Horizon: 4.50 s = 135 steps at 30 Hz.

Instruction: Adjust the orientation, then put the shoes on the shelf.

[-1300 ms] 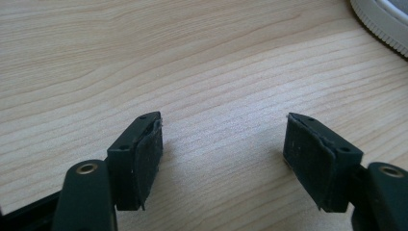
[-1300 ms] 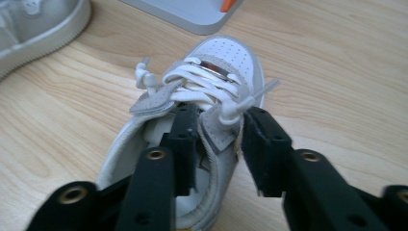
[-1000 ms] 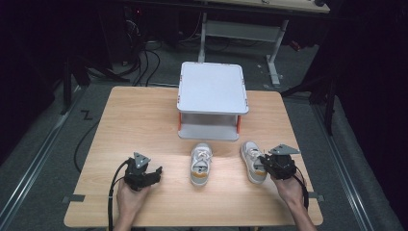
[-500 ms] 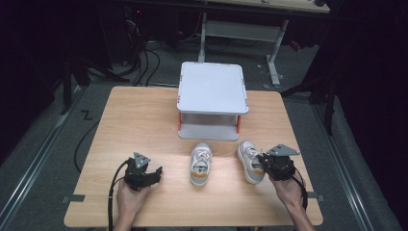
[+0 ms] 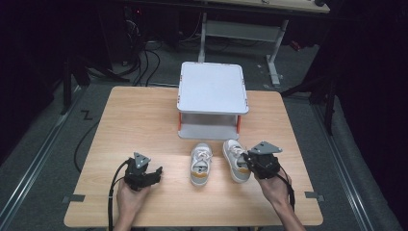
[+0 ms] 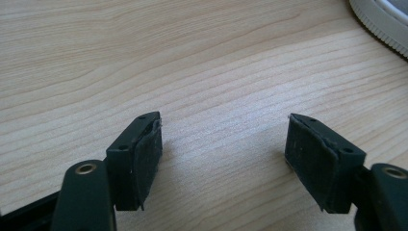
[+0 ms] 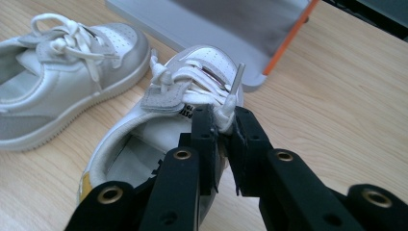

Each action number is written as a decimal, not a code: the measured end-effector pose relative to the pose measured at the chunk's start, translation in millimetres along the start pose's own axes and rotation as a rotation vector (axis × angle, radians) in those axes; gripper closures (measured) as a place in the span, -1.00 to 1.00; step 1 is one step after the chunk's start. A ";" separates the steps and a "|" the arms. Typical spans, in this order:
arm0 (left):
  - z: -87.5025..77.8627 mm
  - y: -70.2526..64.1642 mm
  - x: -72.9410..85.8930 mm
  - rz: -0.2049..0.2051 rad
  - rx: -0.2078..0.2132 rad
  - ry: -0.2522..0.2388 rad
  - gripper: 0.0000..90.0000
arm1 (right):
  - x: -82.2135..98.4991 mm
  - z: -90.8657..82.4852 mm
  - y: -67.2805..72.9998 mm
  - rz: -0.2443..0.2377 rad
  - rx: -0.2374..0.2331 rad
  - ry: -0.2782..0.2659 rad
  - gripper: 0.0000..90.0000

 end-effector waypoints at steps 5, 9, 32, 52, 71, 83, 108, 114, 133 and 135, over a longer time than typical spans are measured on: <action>0.0 0.0 0.0 0.000 0.001 0.000 -0.35 | -7.3 13.5 18.6 -0.028 0.009 0.016 0.80; 0.0 0.0 0.0 0.003 0.001 0.000 -0.35 | -8.2 23.5 27.8 -0.034 0.028 0.037 0.80; -0.9 -0.4 0.6 -0.001 0.000 0.002 -0.31 | 14.1 29.5 29.6 0.121 -0.163 -0.049 0.19; -2.3 -9.2 -2.4 -0.086 0.021 0.011 -0.37 | 78.7 50.4 -53.5 0.302 0.039 -0.001 0.13; -25.5 -81.1 -46.9 0.006 0.181 -0.065 -0.31 | 84.5 61.7 -56.4 0.288 0.057 0.033 -0.02; -25.2 -135.2 -74.0 0.039 0.287 -0.027 -0.14 | 84.7 61.6 -57.0 0.291 0.052 0.030 0.00; 14.7 -172.7 -88.5 -0.041 0.130 0.042 -0.16 | 85.0 61.5 -57.7 0.304 0.067 0.033 -0.01; 14.3 -174.1 -86.5 -0.066 0.131 0.035 -0.20 | 85.1 61.5 -57.8 0.302 0.069 0.033 0.00; 22.7 -176.5 -92.5 -0.119 0.144 0.094 -0.16 | 85.2 61.4 -57.9 0.305 0.072 0.033 0.00; 27.8 -178.9 -92.1 -0.112 0.150 0.119 -0.15 | 85.2 61.5 -57.9 0.305 0.072 0.033 0.00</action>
Point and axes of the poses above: each handheld gripper's, and its own axes: z roughly forward along the jaws, x roughly out of its underside, y roughly to its left, the point moved 4 cm from there along z, roughly forward along the jaws, and after that the axes turned 4 degrees about x, right-handed, at the moved point
